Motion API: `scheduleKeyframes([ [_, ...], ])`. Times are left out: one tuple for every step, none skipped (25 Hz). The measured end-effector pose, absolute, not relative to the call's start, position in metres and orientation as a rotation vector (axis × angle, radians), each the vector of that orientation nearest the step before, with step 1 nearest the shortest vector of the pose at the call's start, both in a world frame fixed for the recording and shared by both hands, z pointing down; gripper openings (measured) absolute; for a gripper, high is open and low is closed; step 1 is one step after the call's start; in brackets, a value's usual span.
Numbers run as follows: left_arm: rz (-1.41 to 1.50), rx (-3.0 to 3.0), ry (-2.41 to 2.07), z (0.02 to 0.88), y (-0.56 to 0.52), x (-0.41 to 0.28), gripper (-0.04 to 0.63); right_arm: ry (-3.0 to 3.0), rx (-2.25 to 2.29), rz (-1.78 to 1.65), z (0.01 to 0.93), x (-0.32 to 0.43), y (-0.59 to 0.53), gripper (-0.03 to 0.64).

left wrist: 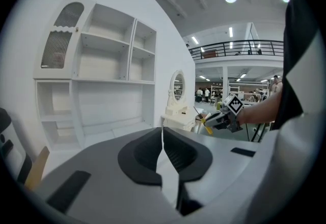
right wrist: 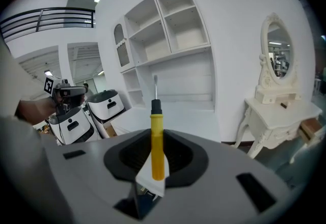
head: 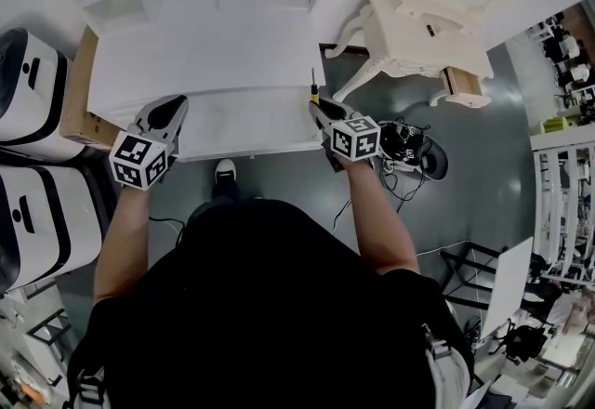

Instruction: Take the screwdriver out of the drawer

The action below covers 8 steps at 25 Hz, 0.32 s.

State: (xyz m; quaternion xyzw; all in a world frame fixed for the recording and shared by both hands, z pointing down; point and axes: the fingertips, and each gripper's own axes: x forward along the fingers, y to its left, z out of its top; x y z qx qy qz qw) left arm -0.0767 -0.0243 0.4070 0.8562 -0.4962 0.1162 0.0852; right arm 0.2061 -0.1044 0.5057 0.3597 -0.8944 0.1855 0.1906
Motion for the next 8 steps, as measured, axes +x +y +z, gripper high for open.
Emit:
scheduleKeyframes([
  [0.35, 2.553, -1.477, 0.4078, -0.0222, -0.0754, 0.028, -2.518, 1.013, 0.525, 0.5046, 0.2073, -0.1027, 0.083],
  [0.353, 2.554, -1.475, 0.4088, -0.0203, -0.0742, 0.028, -2.524, 1.017, 0.528, 0.5036, 0.2086, -0.1012, 0.083],
  [0.357, 2.554, -1.474, 0.4095, -0.0185, -0.0732, 0.028, -2.529, 1.021, 0.531, 0.5024, 0.21, -0.1, 0.083],
  [0.361, 2.554, -1.474, 0.4096, -0.0171, -0.0724, 0.028, -2.535, 1.025, 0.534, 0.5009, 0.2114, -0.099, 0.083],
  [0.363, 2.554, -1.474, 0.4093, -0.016, -0.0718, 0.028, -2.539, 1.03, 0.534, 0.4994, 0.2128, -0.0983, 0.083],
  [0.364, 2.554, -1.475, 0.4085, -0.0152, -0.0713, 0.028, -2.542, 1.035, 0.533, 0.4982, 0.2141, -0.0976, 0.083],
  [0.365, 2.554, -1.477, 0.4076, -0.0146, -0.0708, 0.028, -2.544, 1.04, 0.533, 0.4971, 0.2154, -0.0968, 0.083],
  [0.365, 2.555, -1.478, 0.4066, -0.0141, -0.0703, 0.028, -2.546, 1.044, 0.532, 0.4962, 0.2167, -0.0961, 0.083],
])
